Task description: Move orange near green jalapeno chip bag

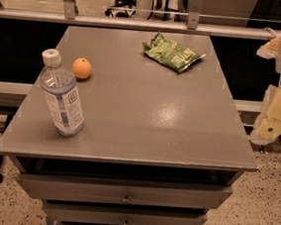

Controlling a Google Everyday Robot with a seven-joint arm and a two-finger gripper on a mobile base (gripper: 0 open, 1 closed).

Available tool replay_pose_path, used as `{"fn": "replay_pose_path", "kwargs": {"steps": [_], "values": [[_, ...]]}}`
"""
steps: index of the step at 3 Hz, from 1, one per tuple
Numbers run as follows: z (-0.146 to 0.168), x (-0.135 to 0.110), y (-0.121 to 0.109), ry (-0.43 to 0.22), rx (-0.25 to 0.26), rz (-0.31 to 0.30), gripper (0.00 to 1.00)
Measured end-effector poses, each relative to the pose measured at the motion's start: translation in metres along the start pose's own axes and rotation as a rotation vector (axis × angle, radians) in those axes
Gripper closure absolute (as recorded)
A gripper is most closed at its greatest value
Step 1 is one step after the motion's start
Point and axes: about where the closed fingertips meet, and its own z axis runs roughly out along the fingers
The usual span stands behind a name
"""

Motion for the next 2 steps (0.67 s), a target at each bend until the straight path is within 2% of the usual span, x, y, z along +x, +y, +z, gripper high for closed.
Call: {"fn": "replay_pose_path", "kwargs": {"steps": [1,2], "values": [[0.002,-0.004,-0.001,-0.009,0.005,-0.001,0.00],[0.029,-0.031,-0.007,-0.075,0.003,0.003,0.00]]}}
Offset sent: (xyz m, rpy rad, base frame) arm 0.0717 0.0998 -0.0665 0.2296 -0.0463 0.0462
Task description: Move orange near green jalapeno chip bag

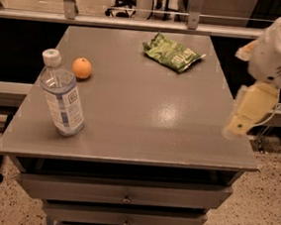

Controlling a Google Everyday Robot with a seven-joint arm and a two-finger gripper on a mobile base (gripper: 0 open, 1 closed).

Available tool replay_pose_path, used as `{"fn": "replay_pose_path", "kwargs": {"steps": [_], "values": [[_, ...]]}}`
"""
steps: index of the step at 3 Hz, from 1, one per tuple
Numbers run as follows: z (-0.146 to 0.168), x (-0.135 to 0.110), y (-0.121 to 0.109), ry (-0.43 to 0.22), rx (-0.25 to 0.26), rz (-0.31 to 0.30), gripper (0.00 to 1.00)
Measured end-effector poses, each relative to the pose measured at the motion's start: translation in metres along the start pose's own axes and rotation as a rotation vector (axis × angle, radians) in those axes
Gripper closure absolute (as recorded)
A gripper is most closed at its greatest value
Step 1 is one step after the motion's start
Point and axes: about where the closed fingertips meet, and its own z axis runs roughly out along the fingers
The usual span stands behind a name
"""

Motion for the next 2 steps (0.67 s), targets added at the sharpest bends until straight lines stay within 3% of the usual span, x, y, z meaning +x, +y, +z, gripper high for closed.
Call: {"fn": "replay_pose_path", "kwargs": {"steps": [1,2], "values": [[0.055,-0.055,-0.010,-0.136,-0.028,0.012,0.00],[0.098,-0.120,-0.018,-0.250,-0.024,0.038,0.00]]}}
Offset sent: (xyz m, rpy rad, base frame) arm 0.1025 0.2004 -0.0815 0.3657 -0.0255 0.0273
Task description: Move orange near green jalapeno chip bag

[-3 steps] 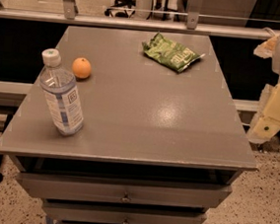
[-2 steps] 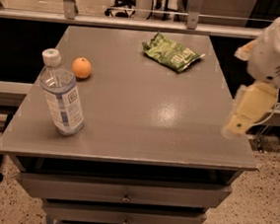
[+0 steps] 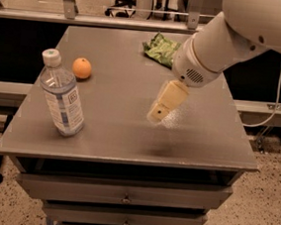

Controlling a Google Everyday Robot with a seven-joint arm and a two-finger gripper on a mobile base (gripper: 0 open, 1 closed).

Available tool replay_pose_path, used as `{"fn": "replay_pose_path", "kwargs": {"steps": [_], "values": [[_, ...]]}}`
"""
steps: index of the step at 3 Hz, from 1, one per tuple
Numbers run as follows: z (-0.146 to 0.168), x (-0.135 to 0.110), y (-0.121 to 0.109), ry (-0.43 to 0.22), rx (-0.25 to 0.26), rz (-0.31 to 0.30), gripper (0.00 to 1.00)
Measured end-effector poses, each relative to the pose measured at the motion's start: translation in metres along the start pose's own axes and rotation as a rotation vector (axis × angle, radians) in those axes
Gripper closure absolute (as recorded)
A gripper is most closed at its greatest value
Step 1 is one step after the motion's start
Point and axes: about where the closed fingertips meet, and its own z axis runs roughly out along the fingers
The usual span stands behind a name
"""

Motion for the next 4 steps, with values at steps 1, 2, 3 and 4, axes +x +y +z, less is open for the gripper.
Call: {"fn": "replay_pose_path", "kwargs": {"steps": [1,2,3,4], "values": [[-0.002,0.003,0.002,0.010,-0.007,-0.005,0.00],[0.011,-0.004,-0.001,-0.033,0.008,0.005,0.00],[0.037,-0.026,-0.016,-0.131,0.022,0.015,0.00],[0.065,-0.054,-0.039,-0.251,0.041,0.025,0.00]]}}
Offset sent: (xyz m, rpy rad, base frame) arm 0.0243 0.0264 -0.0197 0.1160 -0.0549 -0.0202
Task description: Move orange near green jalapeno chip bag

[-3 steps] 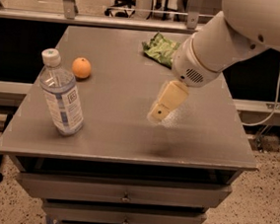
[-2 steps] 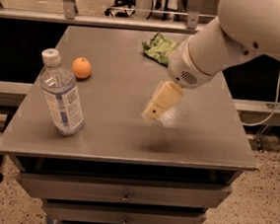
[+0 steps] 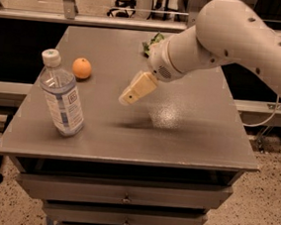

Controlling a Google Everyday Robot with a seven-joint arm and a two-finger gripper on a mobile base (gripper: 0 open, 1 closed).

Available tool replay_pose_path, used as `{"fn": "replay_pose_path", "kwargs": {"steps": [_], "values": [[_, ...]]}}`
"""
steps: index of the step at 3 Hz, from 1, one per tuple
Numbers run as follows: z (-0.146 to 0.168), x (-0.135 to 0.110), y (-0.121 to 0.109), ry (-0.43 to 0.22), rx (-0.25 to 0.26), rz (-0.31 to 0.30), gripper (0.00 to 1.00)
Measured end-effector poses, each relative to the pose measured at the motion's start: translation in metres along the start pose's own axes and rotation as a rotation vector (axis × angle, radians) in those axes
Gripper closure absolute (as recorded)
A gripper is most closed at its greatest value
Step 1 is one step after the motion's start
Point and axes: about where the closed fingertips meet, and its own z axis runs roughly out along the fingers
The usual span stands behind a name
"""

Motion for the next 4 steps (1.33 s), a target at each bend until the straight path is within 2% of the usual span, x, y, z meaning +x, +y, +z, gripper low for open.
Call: {"fn": "replay_pose_path", "kwargs": {"steps": [1,3,4], "values": [[0.035,-0.016,-0.017,-0.126,0.009,0.044,0.00],[0.104,-0.043,-0.034,-0.343,-0.005,0.153,0.00],[0.132,-0.061,-0.038,-0.431,-0.020,0.184,0.00]]}}
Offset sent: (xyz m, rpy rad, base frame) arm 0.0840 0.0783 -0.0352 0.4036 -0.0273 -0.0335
